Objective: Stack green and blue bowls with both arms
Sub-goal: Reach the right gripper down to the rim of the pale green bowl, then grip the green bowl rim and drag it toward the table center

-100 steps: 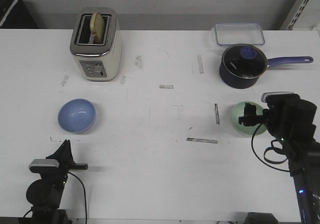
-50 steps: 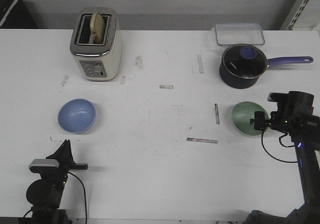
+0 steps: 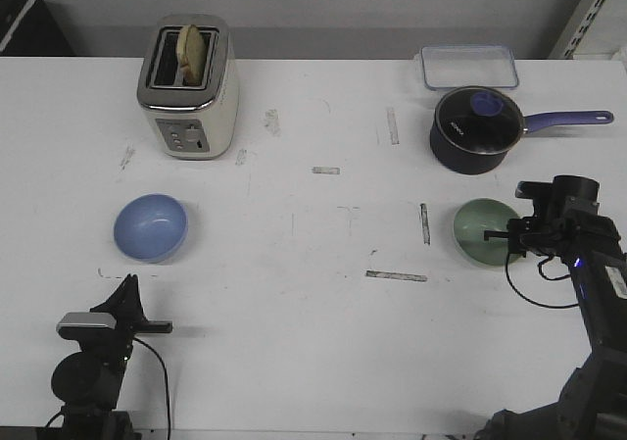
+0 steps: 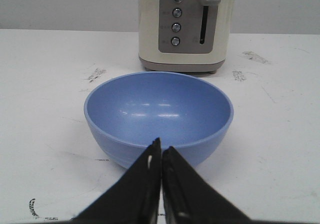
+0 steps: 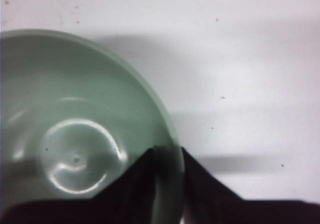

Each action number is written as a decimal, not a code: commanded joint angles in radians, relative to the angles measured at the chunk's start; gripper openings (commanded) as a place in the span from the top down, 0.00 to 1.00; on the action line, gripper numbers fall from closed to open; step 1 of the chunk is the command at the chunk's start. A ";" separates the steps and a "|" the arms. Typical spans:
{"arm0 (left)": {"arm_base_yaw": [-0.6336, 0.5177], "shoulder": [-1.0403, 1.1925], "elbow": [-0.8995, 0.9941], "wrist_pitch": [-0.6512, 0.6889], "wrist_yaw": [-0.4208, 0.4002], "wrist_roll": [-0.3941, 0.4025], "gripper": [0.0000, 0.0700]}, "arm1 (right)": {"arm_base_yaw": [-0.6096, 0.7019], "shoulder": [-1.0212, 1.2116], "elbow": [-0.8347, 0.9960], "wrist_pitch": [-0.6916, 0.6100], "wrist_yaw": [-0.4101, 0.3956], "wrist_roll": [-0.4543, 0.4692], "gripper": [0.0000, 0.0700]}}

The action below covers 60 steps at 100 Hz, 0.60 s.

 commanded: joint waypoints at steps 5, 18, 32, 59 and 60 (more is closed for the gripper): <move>0.001 -0.002 -0.021 0.013 -0.001 0.004 1.00 | -0.002 0.013 0.020 0.003 0.001 -0.003 1.00; 0.001 -0.002 -0.021 0.013 -0.001 0.004 1.00 | -0.001 -0.017 0.022 0.003 -0.003 0.000 1.00; 0.001 -0.002 -0.021 0.014 -0.001 0.004 1.00 | 0.014 -0.086 0.047 0.002 -0.032 0.004 1.00; 0.001 -0.002 -0.021 0.014 -0.001 0.004 1.00 | 0.164 -0.238 0.124 -0.019 -0.108 0.089 1.00; 0.001 -0.002 -0.021 0.013 -0.001 0.004 1.00 | 0.174 -0.242 0.125 -0.019 -0.108 0.094 1.00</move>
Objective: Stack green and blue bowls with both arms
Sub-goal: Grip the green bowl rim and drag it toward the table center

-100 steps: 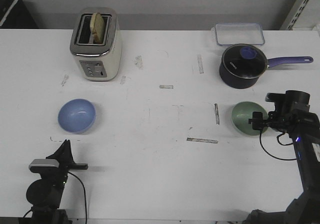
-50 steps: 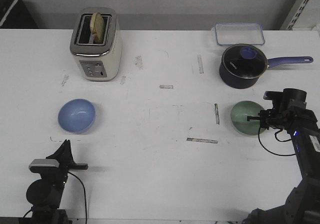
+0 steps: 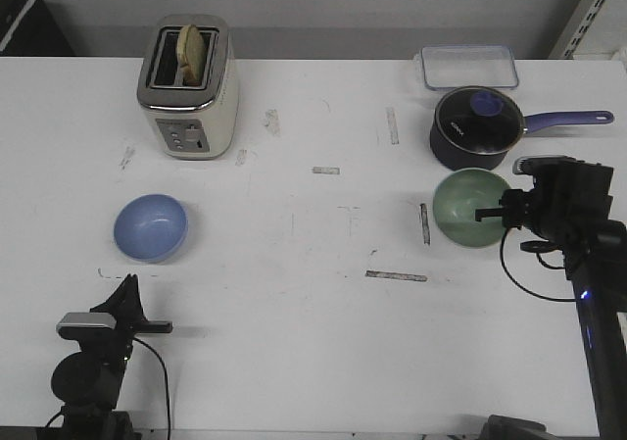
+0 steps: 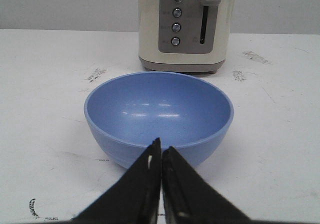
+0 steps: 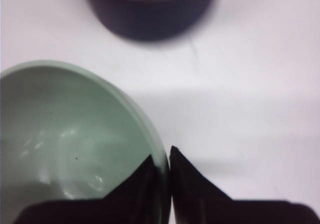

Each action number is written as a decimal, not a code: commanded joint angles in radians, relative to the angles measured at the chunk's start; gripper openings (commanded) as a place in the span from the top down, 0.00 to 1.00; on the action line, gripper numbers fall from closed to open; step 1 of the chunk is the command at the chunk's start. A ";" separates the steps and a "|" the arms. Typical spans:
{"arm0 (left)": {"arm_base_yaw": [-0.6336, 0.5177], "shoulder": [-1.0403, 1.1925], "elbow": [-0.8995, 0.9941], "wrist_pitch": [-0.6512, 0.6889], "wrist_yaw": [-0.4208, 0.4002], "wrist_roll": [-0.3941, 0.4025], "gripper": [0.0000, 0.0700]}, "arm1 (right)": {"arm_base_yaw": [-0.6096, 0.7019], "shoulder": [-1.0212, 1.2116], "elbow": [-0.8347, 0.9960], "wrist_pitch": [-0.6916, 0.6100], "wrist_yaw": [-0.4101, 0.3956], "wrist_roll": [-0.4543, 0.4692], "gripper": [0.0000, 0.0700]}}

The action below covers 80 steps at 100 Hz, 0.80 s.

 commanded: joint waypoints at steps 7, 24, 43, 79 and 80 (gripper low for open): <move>0.001 -0.002 -0.021 0.013 -0.001 0.004 1.00 | 0.134 -0.034 0.026 0.002 -0.008 0.105 1.00; 0.001 -0.002 -0.021 0.013 -0.001 0.004 1.00 | 0.364 -0.039 0.026 -0.019 -0.012 0.182 1.00; 0.001 -0.002 -0.021 0.013 -0.001 0.004 1.00 | 0.594 0.022 0.023 -0.014 -0.011 0.185 1.00; 0.001 -0.002 -0.021 0.014 -0.001 0.004 1.00 | 0.806 0.238 -0.002 0.002 -0.008 0.170 1.00; 0.001 -0.002 -0.021 0.014 -0.001 0.004 1.00 | 0.809 0.245 -0.003 0.003 -0.006 0.169 1.00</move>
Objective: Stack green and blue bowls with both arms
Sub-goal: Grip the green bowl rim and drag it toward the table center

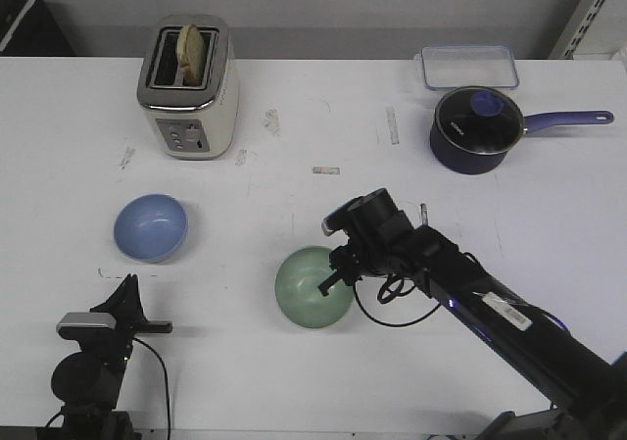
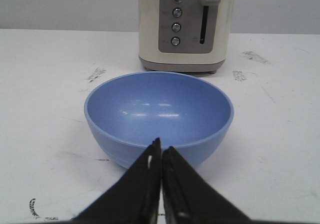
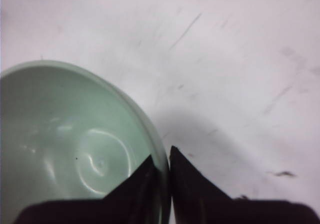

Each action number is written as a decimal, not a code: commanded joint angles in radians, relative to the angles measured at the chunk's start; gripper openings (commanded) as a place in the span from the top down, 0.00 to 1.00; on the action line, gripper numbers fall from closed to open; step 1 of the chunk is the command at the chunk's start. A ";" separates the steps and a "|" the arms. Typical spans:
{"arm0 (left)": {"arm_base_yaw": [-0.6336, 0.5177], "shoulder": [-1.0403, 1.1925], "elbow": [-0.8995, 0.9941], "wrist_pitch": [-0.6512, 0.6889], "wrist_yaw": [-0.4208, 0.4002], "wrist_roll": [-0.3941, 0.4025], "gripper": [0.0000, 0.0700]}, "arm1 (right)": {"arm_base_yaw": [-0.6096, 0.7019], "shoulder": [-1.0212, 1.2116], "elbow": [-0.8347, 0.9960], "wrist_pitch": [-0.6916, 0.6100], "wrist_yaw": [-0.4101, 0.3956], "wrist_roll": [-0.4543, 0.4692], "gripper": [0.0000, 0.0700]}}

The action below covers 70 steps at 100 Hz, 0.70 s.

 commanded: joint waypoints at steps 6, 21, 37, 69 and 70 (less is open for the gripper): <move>0.001 -0.002 -0.021 0.013 -0.001 0.004 1.00 | 0.025 0.079 -0.003 0.020 0.006 -0.013 1.00; 0.001 -0.002 -0.021 0.013 -0.001 0.004 1.00 | 0.031 0.139 -0.003 0.036 0.005 -0.025 1.00; 0.001 -0.002 -0.021 0.014 -0.001 0.004 1.00 | 0.031 0.153 -0.003 0.041 0.005 -0.027 1.00; 0.001 -0.002 -0.021 0.014 -0.001 0.005 1.00 | 0.031 0.149 0.004 0.032 -0.004 -0.026 0.30; 0.001 -0.002 -0.021 0.014 -0.001 0.005 1.00 | 0.031 0.146 0.005 0.031 -0.003 -0.026 0.30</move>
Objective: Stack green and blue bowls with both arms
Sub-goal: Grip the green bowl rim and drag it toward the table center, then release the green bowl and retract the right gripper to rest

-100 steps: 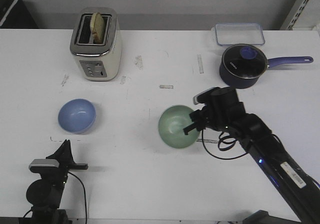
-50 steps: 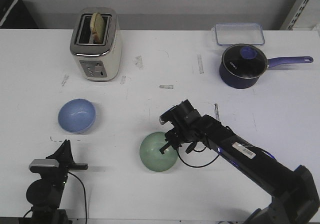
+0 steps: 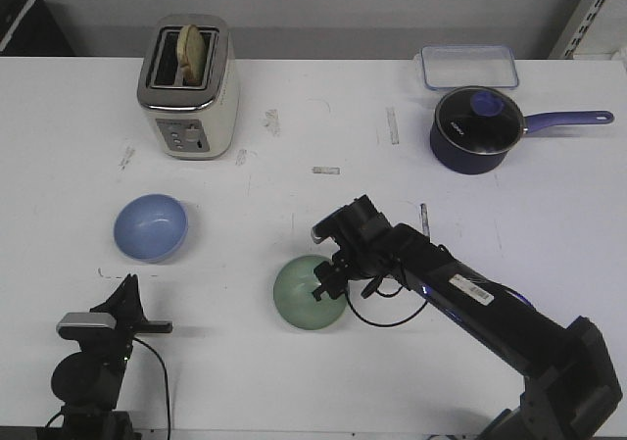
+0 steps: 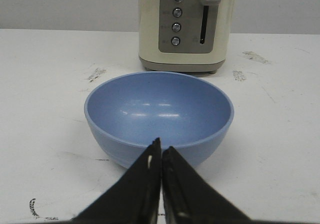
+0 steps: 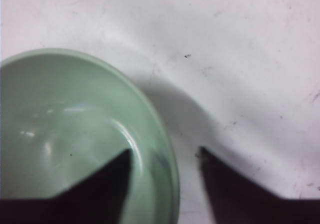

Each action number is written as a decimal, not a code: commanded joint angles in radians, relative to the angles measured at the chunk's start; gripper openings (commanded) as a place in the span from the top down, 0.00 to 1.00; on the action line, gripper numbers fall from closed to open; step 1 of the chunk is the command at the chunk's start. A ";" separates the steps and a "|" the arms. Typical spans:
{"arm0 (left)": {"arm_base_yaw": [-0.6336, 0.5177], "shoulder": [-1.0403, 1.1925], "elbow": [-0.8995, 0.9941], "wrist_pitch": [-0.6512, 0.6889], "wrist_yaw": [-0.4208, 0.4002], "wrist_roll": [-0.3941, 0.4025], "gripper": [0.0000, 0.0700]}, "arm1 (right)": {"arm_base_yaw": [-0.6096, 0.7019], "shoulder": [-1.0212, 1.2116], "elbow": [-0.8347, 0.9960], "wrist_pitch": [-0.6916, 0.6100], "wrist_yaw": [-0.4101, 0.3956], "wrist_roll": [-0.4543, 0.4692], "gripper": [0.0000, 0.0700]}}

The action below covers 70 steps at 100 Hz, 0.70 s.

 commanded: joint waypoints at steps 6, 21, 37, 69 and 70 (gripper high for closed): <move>0.001 -0.002 -0.021 0.016 -0.001 0.005 1.00 | 0.010 0.010 0.029 0.002 -0.002 -0.009 0.30; 0.001 -0.002 -0.021 0.016 -0.001 0.005 1.00 | -0.005 -0.040 0.074 0.001 -0.002 -0.013 0.30; 0.001 -0.002 -0.021 0.016 -0.001 0.005 1.00 | -0.048 -0.143 0.114 0.010 0.011 -0.024 0.35; 0.001 -0.002 -0.021 0.012 -0.001 0.004 1.00 | -0.234 -0.409 0.113 0.039 0.152 -0.037 0.99; 0.001 -0.002 -0.021 0.012 -0.001 0.005 1.00 | -0.242 -0.417 0.111 0.037 0.158 -0.039 1.00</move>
